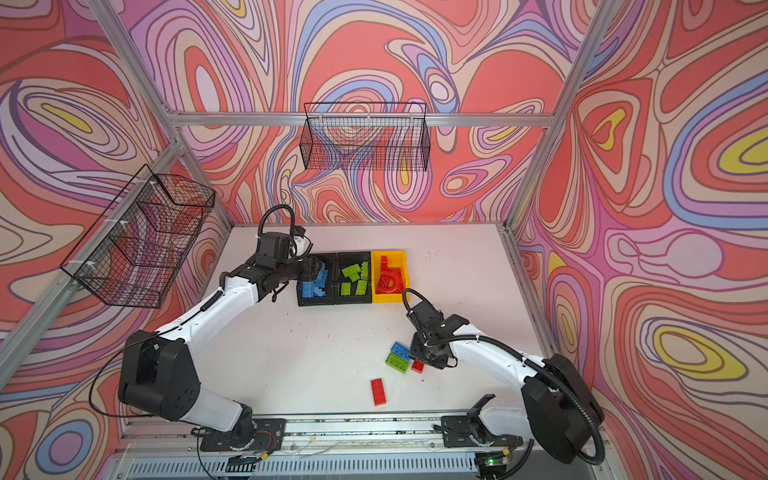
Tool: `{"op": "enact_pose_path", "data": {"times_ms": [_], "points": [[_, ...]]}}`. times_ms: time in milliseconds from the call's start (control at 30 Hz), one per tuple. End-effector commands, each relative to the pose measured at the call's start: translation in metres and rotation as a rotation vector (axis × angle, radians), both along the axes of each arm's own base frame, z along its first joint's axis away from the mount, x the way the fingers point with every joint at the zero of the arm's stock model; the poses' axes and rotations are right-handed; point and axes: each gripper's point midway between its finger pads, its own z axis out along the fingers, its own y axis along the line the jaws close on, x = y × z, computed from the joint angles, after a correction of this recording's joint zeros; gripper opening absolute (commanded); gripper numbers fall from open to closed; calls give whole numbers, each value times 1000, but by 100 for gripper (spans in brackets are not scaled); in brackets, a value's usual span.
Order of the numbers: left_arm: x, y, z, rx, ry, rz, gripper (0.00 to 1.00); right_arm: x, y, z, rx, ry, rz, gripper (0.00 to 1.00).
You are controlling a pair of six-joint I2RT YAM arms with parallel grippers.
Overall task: Sort the legos into containers by color
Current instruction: 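Close the right gripper on the red brick and lift it, then drop the red brick into the yellow bin while the left gripper reaches out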
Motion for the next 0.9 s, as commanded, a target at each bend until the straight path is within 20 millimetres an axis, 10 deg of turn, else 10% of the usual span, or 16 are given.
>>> {"op": "enact_pose_path", "data": {"times_ms": [0,533,867], "points": [[1,2,10,-14,-31,2,58,-4,0,-8,-1,15,-11,54],[0,2,10,-13,-32,0,58,2,-1,-20,-23,8,-18,42],[1,3,1,-8,-16,8,57,41,8,27,-30,-137,-5,34]]}}
